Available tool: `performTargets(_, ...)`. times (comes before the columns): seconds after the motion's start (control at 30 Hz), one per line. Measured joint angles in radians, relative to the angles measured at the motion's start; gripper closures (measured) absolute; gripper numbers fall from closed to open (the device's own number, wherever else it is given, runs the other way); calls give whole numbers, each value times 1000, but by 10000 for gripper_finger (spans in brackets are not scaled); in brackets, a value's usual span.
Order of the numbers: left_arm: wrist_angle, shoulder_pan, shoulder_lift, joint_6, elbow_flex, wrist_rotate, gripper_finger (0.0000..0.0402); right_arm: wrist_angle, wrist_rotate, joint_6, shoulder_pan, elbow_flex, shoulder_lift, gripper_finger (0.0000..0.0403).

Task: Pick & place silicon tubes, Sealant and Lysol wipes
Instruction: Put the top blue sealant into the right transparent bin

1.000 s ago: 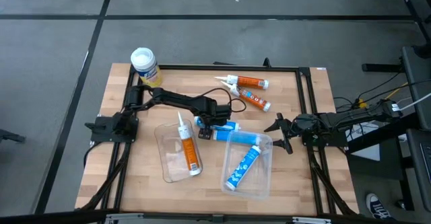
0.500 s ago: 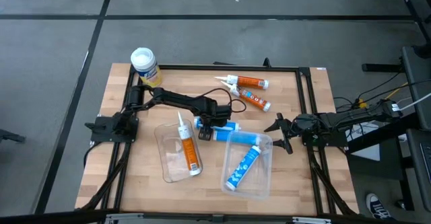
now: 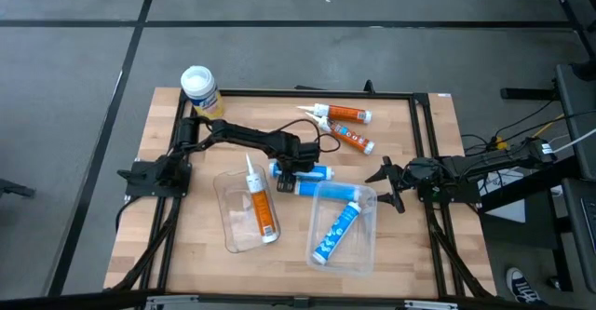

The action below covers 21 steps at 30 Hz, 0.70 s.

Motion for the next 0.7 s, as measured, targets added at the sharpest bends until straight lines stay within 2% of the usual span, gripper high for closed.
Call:
performTargets(0.3, -21, 64, -58, -28, -5, -61, 193, 0, 0, 0, 0, 0, 0, 105)
performTargets(0.7, 8, 94, -183, -132, -4, -72, 193, 0, 0, 0, 0, 0, 0, 105)
